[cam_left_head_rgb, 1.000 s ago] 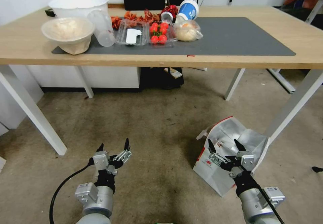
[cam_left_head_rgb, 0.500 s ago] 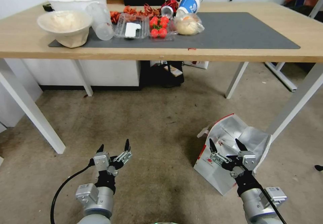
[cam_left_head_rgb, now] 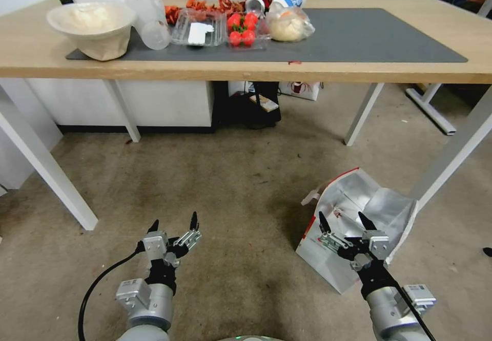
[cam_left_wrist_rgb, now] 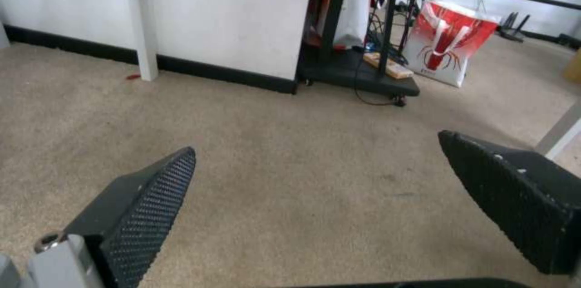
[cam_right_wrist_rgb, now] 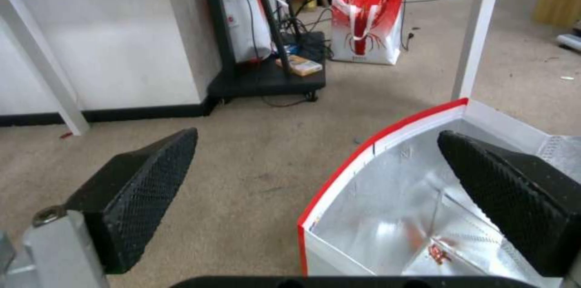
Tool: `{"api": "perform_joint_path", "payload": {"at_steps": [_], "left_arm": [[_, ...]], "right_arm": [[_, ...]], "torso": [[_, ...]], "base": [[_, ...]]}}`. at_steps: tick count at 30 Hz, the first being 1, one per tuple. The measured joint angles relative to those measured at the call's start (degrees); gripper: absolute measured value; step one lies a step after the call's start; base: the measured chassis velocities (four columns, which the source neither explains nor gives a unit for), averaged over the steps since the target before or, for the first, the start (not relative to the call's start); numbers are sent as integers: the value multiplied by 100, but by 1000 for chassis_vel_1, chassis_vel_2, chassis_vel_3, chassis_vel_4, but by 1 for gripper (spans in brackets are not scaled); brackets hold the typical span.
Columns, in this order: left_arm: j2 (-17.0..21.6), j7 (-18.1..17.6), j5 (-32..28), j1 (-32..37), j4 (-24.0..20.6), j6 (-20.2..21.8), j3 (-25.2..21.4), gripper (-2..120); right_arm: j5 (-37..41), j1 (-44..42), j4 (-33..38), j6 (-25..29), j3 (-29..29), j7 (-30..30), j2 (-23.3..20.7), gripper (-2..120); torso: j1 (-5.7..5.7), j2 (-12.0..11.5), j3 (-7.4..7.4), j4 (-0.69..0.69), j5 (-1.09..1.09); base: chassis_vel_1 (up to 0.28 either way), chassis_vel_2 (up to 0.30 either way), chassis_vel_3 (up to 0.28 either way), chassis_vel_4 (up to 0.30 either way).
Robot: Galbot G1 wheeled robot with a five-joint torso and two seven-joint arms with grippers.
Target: Pick up the food delivery bag from the floor and place it on the table.
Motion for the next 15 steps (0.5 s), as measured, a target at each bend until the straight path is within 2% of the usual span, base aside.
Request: {"api": "perform_joint_path", "payload": {"at_steps": [10,13,15], "left_arm": [[4,117,26,-18,60,-19,-9,100],[12,124,32,-34,60,-34,-8,100],[44,166,34,-39,59,-84,-8,100]], "right_arm": [[117,27,136,-87,118,106,-86,100],[310,136,249,-310,303,375,-254,100],[621,262,361,-948,550,1113,-688,100]], "torso": [[0,19,0,0,1],[0,26,0,0,0],[2,33,0,0,1]], "base": [[0,0,0,0],[0,0,0,0],[0,0,0,0]]}}
